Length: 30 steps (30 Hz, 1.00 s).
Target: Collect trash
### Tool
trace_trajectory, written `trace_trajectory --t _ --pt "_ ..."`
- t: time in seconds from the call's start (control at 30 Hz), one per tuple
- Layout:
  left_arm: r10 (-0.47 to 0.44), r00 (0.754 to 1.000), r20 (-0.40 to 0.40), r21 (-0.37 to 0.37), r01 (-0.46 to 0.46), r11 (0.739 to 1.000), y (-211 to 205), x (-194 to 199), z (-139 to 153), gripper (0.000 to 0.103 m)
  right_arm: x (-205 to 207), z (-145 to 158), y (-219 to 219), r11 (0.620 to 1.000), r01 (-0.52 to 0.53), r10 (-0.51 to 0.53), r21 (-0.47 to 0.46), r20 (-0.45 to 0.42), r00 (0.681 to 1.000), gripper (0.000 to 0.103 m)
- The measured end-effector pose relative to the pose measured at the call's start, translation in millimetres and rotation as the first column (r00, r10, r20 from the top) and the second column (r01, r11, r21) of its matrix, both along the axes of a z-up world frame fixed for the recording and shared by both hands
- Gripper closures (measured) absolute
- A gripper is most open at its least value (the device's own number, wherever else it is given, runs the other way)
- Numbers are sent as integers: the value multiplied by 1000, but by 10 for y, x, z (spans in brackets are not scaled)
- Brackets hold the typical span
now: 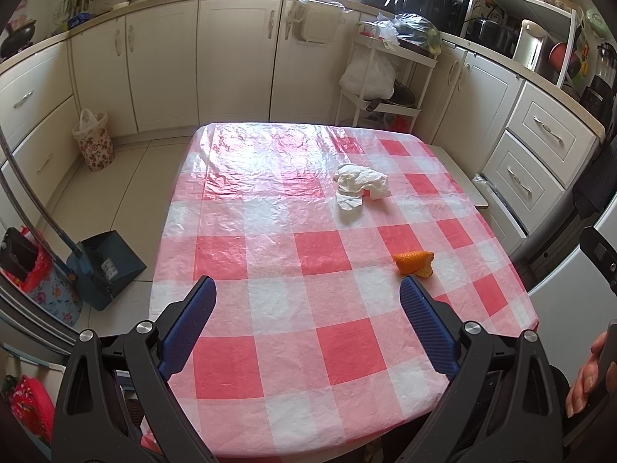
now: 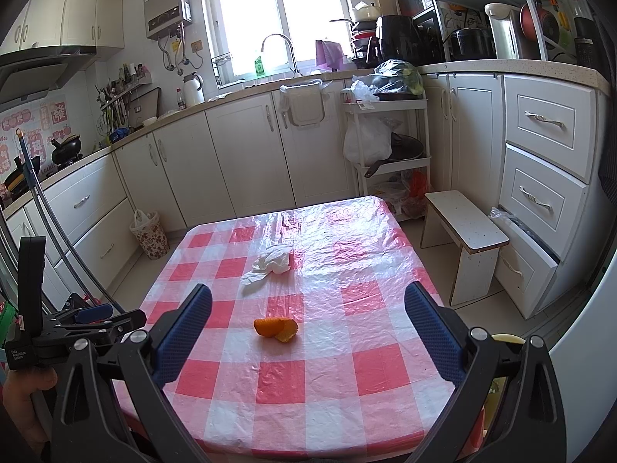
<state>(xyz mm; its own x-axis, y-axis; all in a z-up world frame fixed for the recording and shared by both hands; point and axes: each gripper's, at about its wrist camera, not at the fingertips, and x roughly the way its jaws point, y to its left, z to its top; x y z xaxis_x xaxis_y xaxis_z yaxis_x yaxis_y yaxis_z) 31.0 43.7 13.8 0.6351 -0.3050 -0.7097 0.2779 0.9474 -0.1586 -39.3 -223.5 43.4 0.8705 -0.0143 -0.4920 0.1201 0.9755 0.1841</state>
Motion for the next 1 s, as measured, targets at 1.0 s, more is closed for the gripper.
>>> trace_trajectory --t 1.0 --pt "5 1000 -1 -1 -5 1000 0 0 2 10 -3 5 -2 1000 0 0 -1 -1 1000 7"
